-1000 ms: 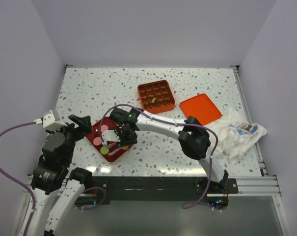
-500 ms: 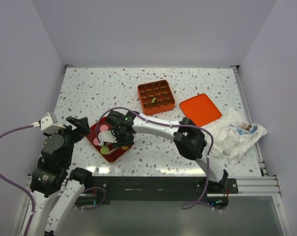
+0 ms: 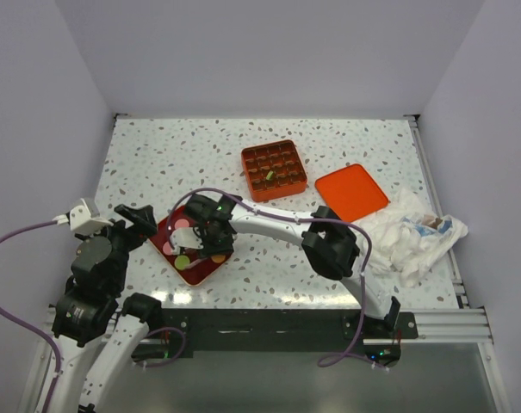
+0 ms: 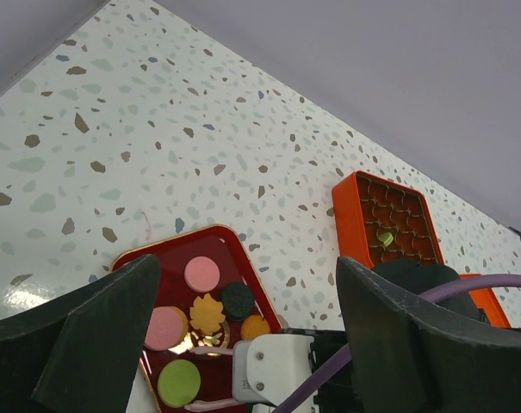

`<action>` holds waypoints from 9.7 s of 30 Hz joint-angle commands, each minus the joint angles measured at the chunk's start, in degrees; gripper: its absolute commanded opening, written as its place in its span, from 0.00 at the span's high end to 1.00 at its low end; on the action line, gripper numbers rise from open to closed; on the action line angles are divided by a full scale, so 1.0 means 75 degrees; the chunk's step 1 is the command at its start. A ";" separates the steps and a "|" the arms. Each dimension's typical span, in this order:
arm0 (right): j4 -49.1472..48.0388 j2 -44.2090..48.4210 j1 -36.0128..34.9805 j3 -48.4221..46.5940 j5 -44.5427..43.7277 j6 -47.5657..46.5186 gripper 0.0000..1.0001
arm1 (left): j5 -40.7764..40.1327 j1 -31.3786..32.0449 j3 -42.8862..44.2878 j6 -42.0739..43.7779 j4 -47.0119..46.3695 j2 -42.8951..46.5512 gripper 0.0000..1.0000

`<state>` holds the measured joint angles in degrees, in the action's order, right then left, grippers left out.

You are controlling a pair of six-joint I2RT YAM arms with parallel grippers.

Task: Pack the cookies
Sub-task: Pick up the fake cookies from the plate, then place the fake cookies in the packing box.

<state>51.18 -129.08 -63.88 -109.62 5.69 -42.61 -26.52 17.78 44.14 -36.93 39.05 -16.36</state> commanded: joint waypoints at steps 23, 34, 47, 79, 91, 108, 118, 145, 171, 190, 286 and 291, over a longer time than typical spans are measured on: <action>0.0020 -0.0227 -0.0190 -0.0442 0.0167 0.0349 0.59 | -0.0143 0.0032 0.0290 -0.0080 -0.0038 -0.0010 0.12; 0.0137 0.0182 -0.0155 -0.0360 0.0260 0.0408 0.83 | -0.0143 0.0032 0.0267 -0.0104 -0.0027 0.0048 0.12; 0.0324 0.2139 0.0862 0.0752 0.0916 0.0631 0.95 | -0.0014 0.0032 0.0220 -0.0080 -0.0120 0.0002 0.12; 0.2727 0.0945 0.5692 -0.1380 0.0108 -0.0190 0.99 | 0.0618 0.0032 -0.0295 0.0002 -0.1046 -0.0549 0.12; 0.3008 0.0640 0.5821 -0.1579 -0.0149 -0.0096 0.98 | 0.0654 0.0032 -0.0378 -0.0022 -0.1093 -0.0561 0.12; 0.3055 0.0218 0.5833 -0.1930 -0.0349 -0.0084 0.95 | 0.0654 0.0020 -0.0401 -0.0057 -0.1070 -0.0502 0.12; 0.3055 0.0043 0.5845 -0.2153 -0.0396 -0.0049 0.93 | 0.0677 0.0032 -0.0389 -0.0057 -0.1058 -0.0502 0.12; 0.3114 0.0054 0.5845 -0.1931 -0.0408 -0.0049 0.74 | 0.0677 0.0032 -0.0401 -0.0080 -0.1058 -0.0479 0.12; 0.3137 0.0101 0.5822 -0.1848 -0.0138 0.0033 0.67 | 0.0724 0.0031 -0.0401 -0.0069 -0.1163 -0.0572 0.12; 0.3102 0.0112 0.5775 -0.1848 -0.0150 0.0103 0.60 | 0.0724 0.0031 -0.0413 -0.0045 -0.1175 -0.0584 0.12; 0.2927 0.1330 0.6208 -0.1335 0.0682 0.0595 0.71 | 0.0782 0.0020 -0.0494 -0.0174 -0.1081 -0.0455 0.12; 0.2844 0.1530 0.6255 -0.1017 0.0682 0.0630 0.67 | 0.0853 0.0032 -0.0483 -0.0127 -0.1187 -0.0537 0.12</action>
<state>73.71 -121.19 -16.88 -118.43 8.80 -38.65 -20.82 17.78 41.04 -37.50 33.26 -19.77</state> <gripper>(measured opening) 0.321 0.880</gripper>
